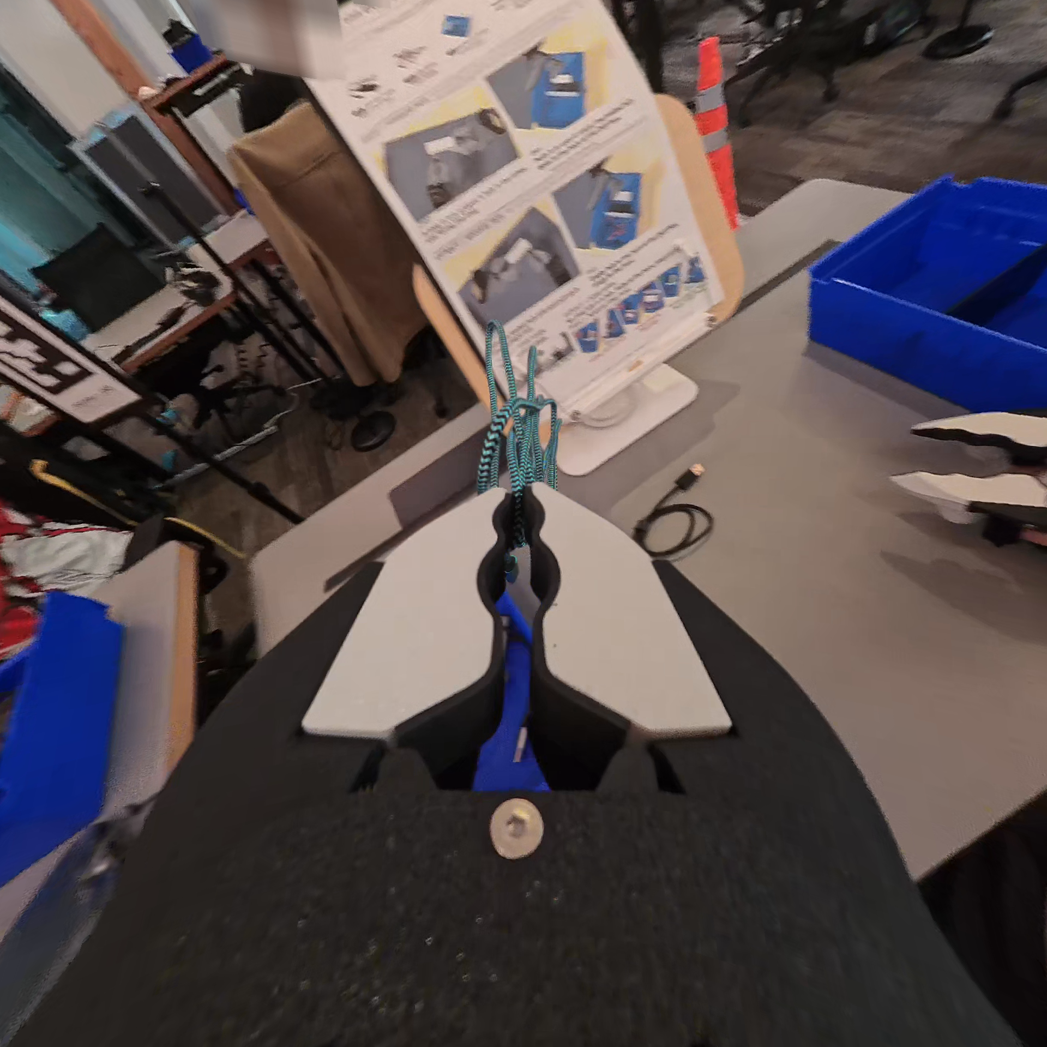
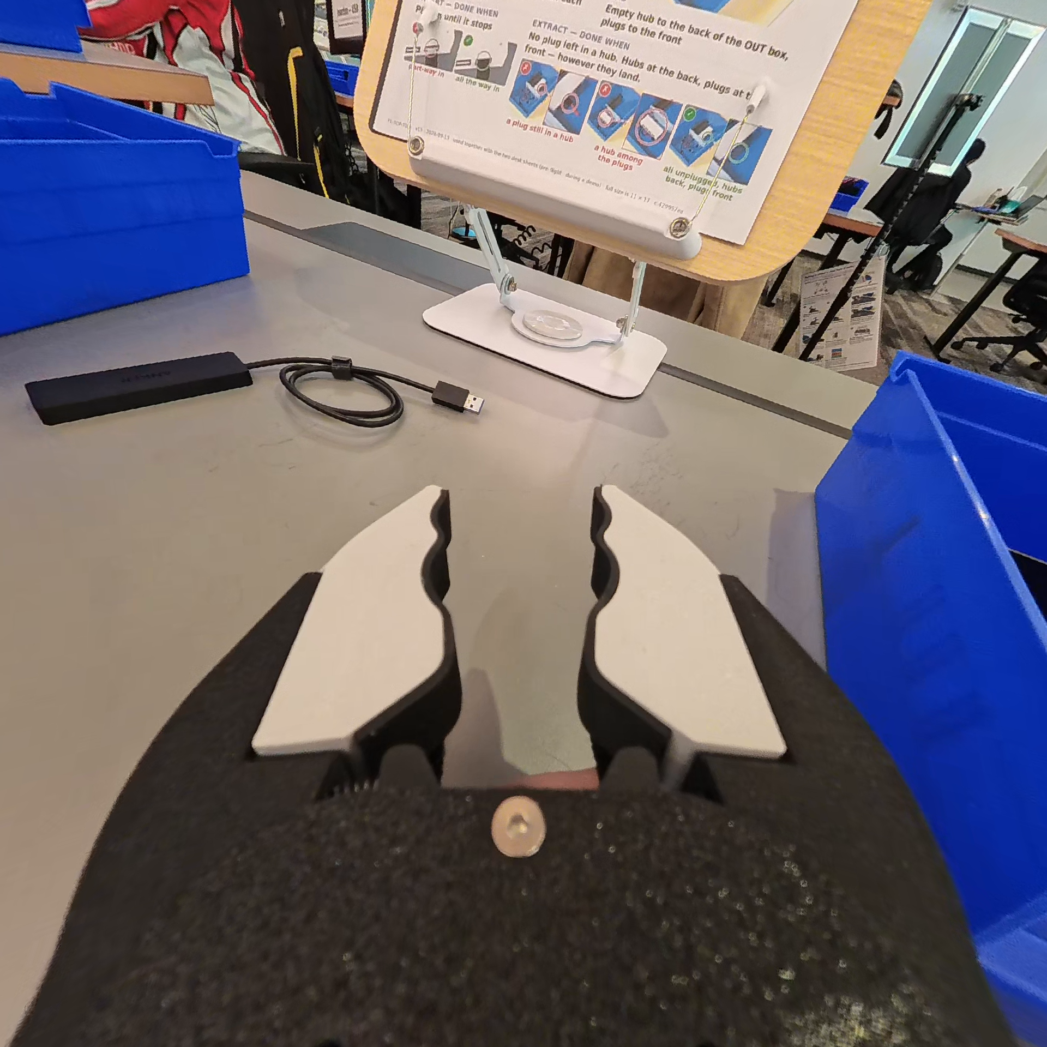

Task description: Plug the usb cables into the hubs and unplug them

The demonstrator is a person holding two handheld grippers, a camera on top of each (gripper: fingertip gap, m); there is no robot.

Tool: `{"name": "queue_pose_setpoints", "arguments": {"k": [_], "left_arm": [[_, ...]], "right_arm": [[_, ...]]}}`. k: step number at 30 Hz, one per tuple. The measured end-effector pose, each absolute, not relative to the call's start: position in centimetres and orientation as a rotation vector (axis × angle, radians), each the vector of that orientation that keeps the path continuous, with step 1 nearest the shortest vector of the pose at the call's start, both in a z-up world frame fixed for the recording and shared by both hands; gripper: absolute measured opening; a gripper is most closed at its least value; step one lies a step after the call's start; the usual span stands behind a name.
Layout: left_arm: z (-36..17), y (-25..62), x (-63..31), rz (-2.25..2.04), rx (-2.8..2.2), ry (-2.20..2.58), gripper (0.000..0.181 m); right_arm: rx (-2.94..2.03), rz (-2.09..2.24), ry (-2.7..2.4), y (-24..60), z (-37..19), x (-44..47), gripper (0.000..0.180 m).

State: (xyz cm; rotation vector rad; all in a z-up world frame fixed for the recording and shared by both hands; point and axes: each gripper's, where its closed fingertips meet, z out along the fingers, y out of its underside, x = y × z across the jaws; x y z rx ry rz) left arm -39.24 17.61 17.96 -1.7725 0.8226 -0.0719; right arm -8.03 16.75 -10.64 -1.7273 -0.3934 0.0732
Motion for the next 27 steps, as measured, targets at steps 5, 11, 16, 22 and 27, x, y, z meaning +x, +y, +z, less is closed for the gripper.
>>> {"name": "queue_pose_setpoints", "arguments": {"k": [5, 11, 16, 22, 27], "left_arm": [[10.3, 15.1, -35.6, -0.266, -1.827, 0.815, 0.002], [1.0, 13.3, -33.2, -0.64, -1.951, 0.629, 0.002], [-6.6, 12.4, -34.9, -0.644, -2.102, 0.555, 0.002], [-10.8, 11.2, -37.7, -0.599, -2.155, 0.487, 0.003], [-12.0, 9.3, -38.3, -0.539, -2.181, 0.537, 0.031]], "right_arm": [[-1.727, 0.076, -0.389, 16.7, -10.6, -8.0, 0.047], [-1.723, 0.073, -0.385, 16.7, -10.6, -7.9, 0.047], [-1.725, 0.074, -0.387, 16.7, -10.6, -8.0, 0.048], [-1.744, 0.06, -0.433, 17.0, -11.0, -8.6, 0.049], [-1.669, 0.119, -0.643, 18.2, -9.6, -12.1, 0.044]]}}
